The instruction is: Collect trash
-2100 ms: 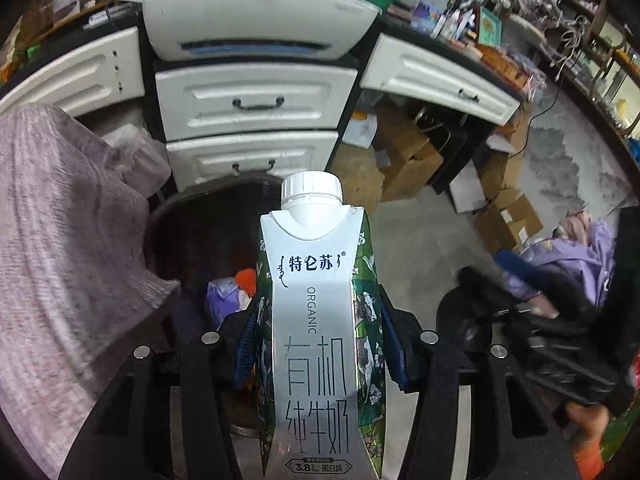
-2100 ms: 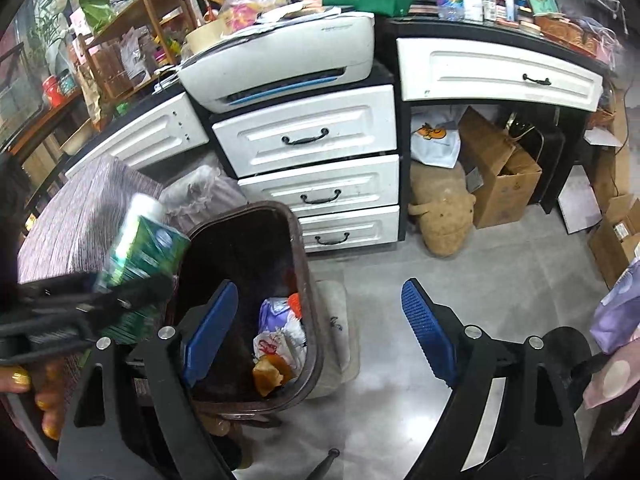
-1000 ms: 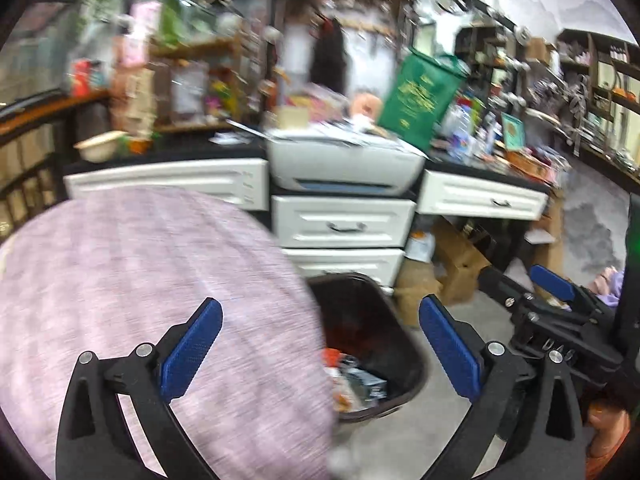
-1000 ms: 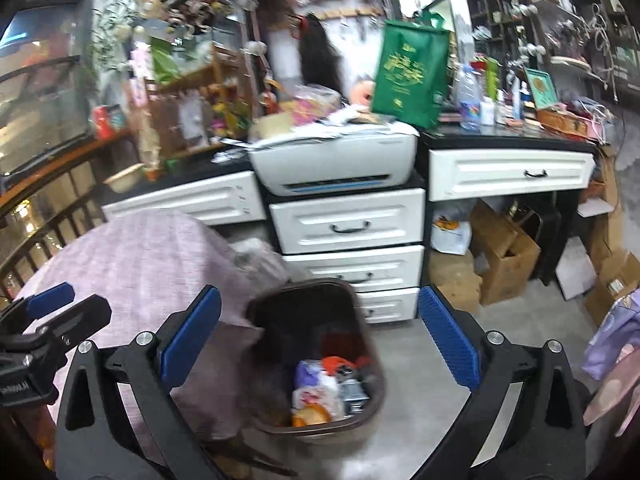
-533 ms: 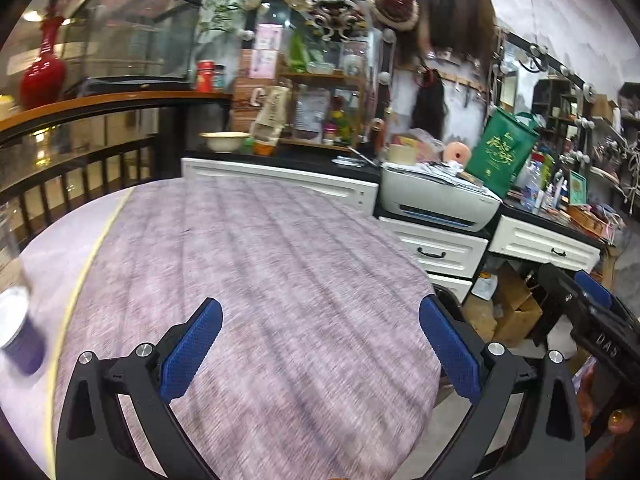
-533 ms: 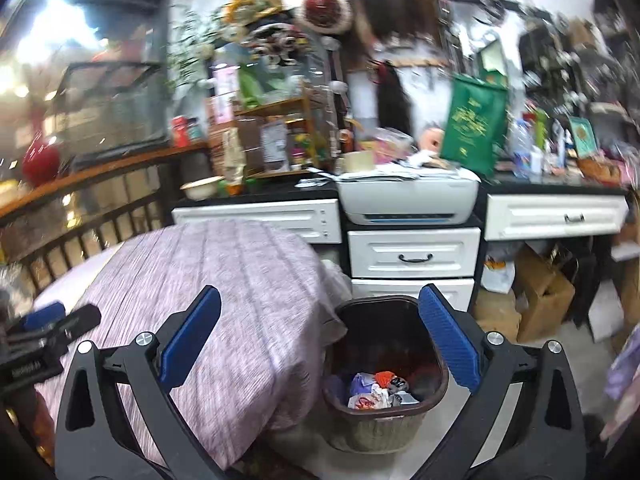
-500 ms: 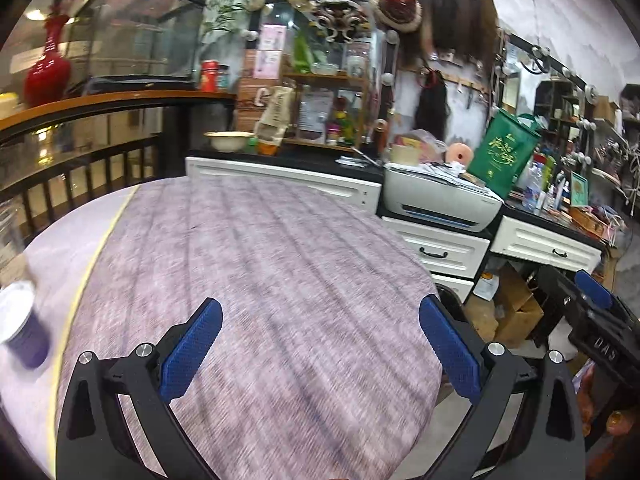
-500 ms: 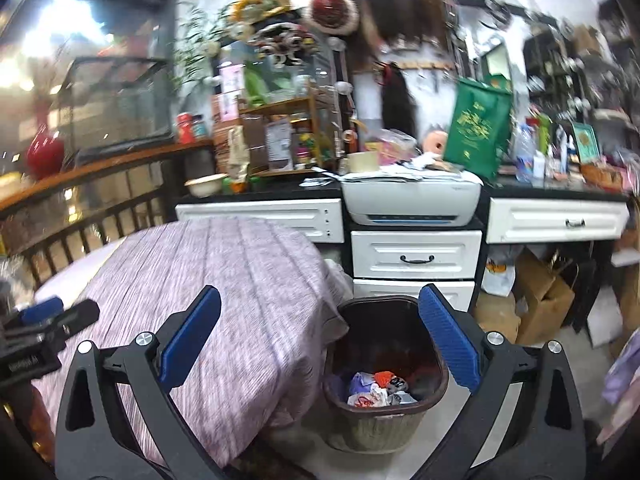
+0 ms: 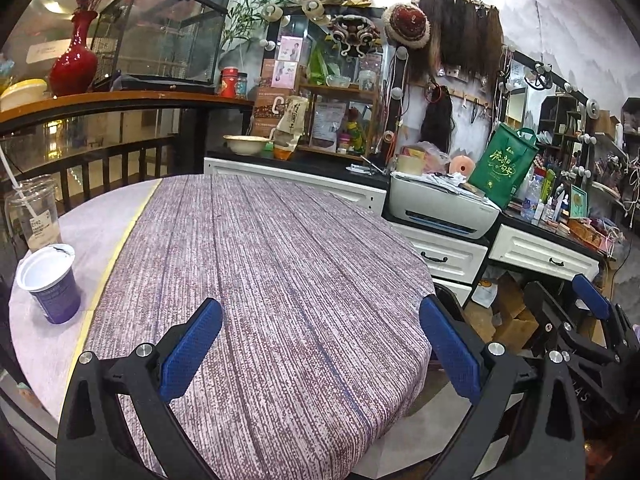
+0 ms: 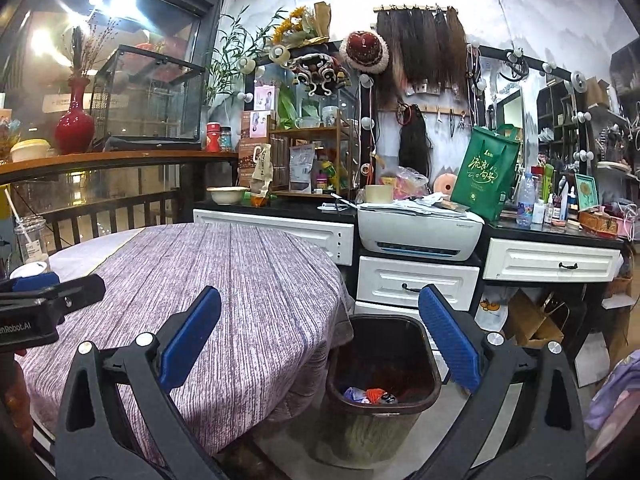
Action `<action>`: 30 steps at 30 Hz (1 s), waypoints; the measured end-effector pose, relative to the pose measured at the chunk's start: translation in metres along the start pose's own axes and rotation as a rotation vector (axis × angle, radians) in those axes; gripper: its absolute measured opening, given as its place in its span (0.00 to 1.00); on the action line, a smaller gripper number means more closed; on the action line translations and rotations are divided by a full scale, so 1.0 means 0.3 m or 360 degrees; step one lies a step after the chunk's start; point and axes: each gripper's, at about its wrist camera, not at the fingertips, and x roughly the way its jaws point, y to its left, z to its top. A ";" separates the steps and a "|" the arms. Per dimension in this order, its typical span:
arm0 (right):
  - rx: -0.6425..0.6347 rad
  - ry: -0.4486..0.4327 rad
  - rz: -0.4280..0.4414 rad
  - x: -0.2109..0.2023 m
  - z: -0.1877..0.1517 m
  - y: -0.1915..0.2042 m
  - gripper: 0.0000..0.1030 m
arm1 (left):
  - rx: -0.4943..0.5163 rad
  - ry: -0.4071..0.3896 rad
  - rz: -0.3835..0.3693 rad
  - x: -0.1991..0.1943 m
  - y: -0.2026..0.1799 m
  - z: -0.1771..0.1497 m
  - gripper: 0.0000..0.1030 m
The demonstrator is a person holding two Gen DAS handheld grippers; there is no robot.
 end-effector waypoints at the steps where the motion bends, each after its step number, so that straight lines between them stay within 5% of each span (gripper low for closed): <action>1: 0.0000 0.0004 -0.0003 -0.004 -0.004 0.000 0.94 | 0.0003 -0.0011 0.0007 -0.008 -0.001 -0.001 0.95; 30: 0.0036 0.0062 0.0007 -0.019 -0.024 -0.041 0.94 | 0.0033 -0.0069 0.0027 -0.071 -0.024 -0.020 0.95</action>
